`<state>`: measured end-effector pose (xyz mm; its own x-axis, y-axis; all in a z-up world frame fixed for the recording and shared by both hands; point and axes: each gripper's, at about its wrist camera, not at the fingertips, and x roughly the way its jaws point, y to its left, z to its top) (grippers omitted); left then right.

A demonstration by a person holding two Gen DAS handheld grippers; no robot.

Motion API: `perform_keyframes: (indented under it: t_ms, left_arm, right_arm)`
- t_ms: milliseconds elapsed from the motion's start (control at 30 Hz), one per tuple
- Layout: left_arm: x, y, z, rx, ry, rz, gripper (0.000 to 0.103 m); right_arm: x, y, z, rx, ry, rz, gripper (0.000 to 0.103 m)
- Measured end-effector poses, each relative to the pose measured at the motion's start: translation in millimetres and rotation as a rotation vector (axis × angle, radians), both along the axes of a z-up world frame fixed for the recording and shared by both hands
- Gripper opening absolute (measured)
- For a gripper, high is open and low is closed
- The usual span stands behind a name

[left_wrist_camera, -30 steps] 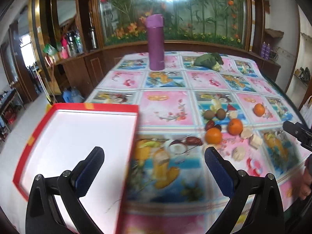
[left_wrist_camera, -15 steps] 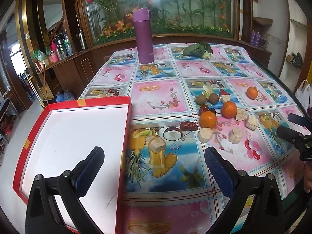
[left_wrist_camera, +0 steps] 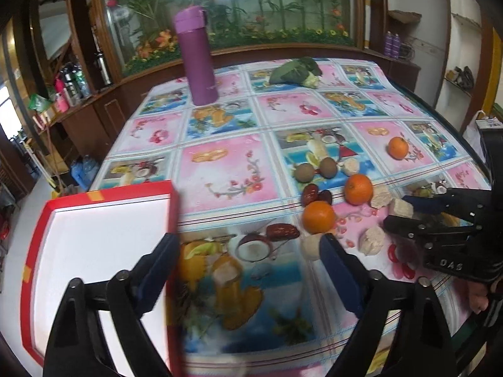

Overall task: Organize fruits
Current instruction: 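Grasp the small orange with the left tool while the right tool grasps a pale banana chunk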

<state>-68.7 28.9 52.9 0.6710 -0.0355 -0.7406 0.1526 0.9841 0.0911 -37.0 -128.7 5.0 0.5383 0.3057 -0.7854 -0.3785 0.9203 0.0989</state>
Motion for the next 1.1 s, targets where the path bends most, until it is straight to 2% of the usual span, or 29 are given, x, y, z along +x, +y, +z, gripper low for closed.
perform_keyframes:
  t_ms: [100, 400, 500, 567, 667, 733, 900, 1100]
  left_arm:
    - [11, -12, -8, -0.005, 0.042, -0.038, 0.071]
    - [35, -33, -23, -0.045, 0.140, -0.106, 0.070]
    - [40, -36, -27, -0.048, 0.160, -0.114, 0.062]
    - [43, -37, -28, -0.034, 0.153, -0.114, 0.061]
    - [47, -38, -28, -0.043, 0.154, -0.126, 0.050]
    - [48, -41, -28, -0.040, 0.152, -0.136, 0.047]
    - [47, -49, -32, -0.031, 0.153, -0.185, 0.041]
    - [44, -52, -35, -0.006, 0.145, -0.231, 0.039]
  right_arm:
    - [1, -5, 0, 0.023, 0.004, -0.012, 0.032]
    - [5, -16, 0, 0.052, 0.028, -0.061, 0.031]
    - [5, -17, 1, 0.056, 0.032, -0.066, 0.031]
    - [5, -17, 0, 0.054, 0.032, -0.067, 0.031]
    - [5, -17, 1, 0.054, 0.033, -0.065, 0.031]
    - [5, -17, 0, 0.054, 0.033, -0.065, 0.031]
    - [5, -17, 0, 0.055, 0.032, -0.065, 0.032]
    - [5, -17, 0, 0.054, 0.034, -0.065, 0.031]
